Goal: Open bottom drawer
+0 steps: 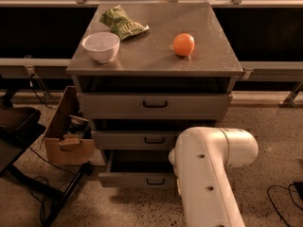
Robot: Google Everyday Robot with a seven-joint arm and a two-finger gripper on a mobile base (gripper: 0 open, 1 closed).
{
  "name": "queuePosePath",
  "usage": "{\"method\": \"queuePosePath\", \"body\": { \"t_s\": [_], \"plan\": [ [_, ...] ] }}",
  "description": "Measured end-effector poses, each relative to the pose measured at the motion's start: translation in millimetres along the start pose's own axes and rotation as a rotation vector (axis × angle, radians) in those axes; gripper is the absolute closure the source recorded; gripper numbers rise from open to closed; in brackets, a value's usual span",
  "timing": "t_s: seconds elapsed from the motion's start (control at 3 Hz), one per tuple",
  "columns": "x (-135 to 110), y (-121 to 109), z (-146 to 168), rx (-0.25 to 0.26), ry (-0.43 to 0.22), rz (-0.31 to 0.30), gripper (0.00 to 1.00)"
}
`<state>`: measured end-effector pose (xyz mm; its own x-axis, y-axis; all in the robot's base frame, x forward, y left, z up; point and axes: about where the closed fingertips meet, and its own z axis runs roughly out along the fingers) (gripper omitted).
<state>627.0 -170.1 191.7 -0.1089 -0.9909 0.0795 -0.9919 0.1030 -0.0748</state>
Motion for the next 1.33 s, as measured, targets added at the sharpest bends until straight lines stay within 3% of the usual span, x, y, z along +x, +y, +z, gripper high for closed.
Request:
{"method": "queuePosePath", "body": {
  "t_s": [0.33, 0.67, 1.0, 1.33],
  "plan": [
    [11.1, 43.5, 24.6, -0.060, -0.041, 0.061, 0.14],
    [22.3, 76.1, 35.2, -0.106, -0.055, 0.110, 0.37],
    [22.7, 75.3, 31.7, -0.106, -0.055, 0.110, 0.61],
    [27.9, 64.1, 21.0, -0.074, -0.043, 0.099, 0.84]
  ]
}}
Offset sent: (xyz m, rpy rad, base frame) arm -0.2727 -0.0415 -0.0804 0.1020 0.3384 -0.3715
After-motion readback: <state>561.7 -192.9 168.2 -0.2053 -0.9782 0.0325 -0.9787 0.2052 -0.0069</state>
